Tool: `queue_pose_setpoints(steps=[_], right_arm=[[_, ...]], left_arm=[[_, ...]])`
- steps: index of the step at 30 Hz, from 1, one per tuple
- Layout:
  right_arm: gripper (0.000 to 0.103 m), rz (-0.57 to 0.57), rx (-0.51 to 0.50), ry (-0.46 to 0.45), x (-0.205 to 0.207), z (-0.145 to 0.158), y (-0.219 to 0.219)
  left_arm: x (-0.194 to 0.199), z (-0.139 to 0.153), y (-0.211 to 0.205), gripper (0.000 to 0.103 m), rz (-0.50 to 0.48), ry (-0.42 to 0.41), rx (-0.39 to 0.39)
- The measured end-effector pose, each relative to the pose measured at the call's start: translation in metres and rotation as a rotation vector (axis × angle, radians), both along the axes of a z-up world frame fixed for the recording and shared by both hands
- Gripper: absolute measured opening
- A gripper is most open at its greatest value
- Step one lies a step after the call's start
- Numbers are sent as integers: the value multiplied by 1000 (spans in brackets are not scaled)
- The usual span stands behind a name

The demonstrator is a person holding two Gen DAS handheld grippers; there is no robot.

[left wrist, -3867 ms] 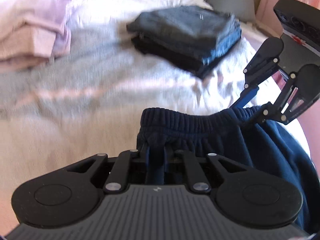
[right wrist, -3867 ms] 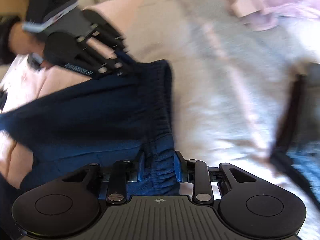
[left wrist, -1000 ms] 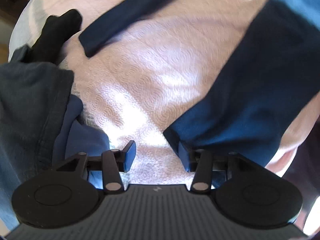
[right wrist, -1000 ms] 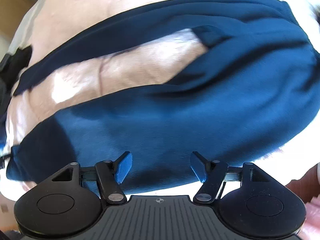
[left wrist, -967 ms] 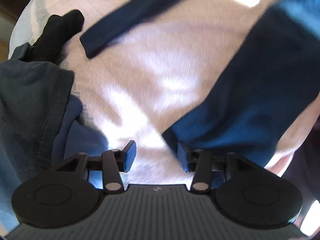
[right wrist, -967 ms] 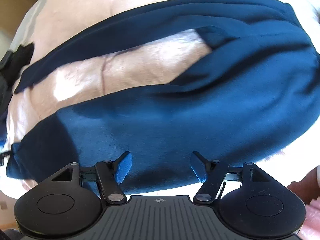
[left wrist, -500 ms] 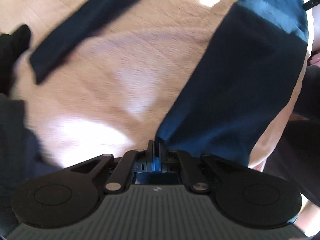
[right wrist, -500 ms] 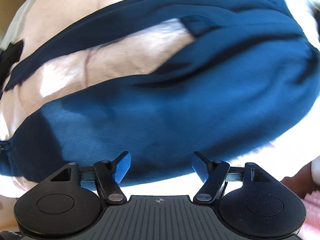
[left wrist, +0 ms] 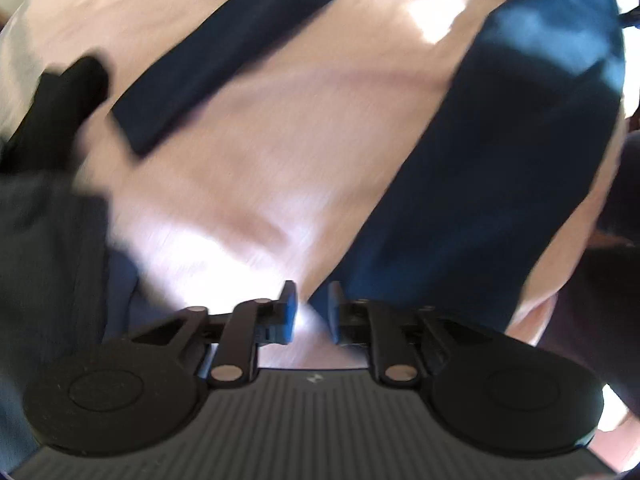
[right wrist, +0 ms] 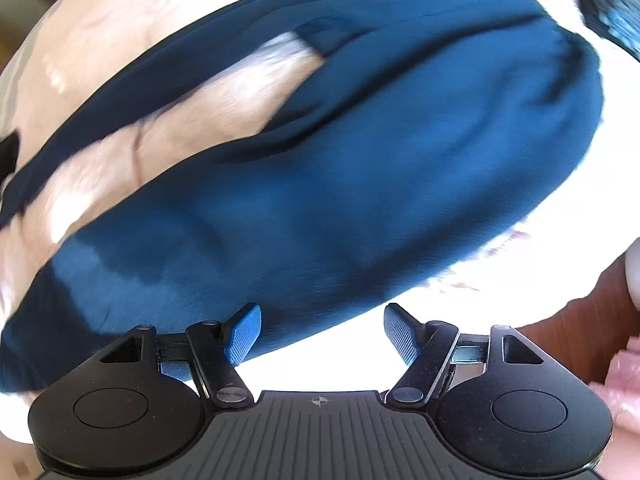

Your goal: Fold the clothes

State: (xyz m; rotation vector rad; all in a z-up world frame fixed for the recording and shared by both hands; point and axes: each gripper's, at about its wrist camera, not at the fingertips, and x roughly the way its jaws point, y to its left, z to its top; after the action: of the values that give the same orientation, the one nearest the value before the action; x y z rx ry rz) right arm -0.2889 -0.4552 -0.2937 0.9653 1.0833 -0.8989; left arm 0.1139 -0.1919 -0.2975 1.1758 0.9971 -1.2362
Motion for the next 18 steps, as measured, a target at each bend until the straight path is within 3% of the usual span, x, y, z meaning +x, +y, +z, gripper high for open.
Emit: queue_pose_setpoints(steps=[9,15,18], right_arm=[[71,-204,-46,-22,-62,-2,-24],[71,-261,-69,-58,-96,-8,-39],[71,-217,-113,-84,-101,-6,-36]], left_arm=[[-110,16,-158,28,-261,296,-243],[-203,9,-274,29,-325,496,-335],[-239,-16,-312,29,-393,460,-299]])
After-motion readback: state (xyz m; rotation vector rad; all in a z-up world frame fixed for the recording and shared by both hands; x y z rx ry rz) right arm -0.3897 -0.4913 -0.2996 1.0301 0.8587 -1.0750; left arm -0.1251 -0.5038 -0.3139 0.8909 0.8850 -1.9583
